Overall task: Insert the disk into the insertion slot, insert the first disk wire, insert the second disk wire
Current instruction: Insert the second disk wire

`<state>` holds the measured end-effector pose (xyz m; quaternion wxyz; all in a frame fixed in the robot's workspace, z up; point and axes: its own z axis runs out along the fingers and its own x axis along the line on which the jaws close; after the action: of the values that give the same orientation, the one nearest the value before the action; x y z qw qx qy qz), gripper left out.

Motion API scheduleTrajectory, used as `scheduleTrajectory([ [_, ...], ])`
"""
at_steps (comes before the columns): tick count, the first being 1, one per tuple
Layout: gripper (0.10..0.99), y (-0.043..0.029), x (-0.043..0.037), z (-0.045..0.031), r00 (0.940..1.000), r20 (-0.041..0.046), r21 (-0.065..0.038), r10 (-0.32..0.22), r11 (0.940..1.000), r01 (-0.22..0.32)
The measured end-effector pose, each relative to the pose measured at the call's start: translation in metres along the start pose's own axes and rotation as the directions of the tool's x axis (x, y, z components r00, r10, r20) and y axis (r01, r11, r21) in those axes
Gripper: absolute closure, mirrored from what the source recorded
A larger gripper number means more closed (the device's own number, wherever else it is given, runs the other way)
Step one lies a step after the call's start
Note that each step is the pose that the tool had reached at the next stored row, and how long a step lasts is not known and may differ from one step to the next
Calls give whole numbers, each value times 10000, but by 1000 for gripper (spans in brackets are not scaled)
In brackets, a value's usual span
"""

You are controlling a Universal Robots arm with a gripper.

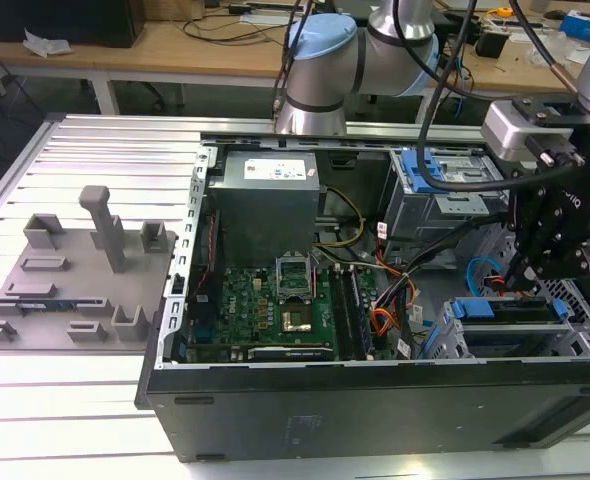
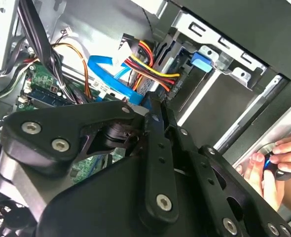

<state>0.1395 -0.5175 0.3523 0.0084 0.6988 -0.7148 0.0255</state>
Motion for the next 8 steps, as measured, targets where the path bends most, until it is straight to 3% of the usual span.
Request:
scheduleTrajectory([
  [5, 925, -2, 14, 10, 9985, -14, -27, 554, 9985, -554],
  [8, 925, -3, 32, 14, 9981, -15, -30, 612, 9981, -612],
])
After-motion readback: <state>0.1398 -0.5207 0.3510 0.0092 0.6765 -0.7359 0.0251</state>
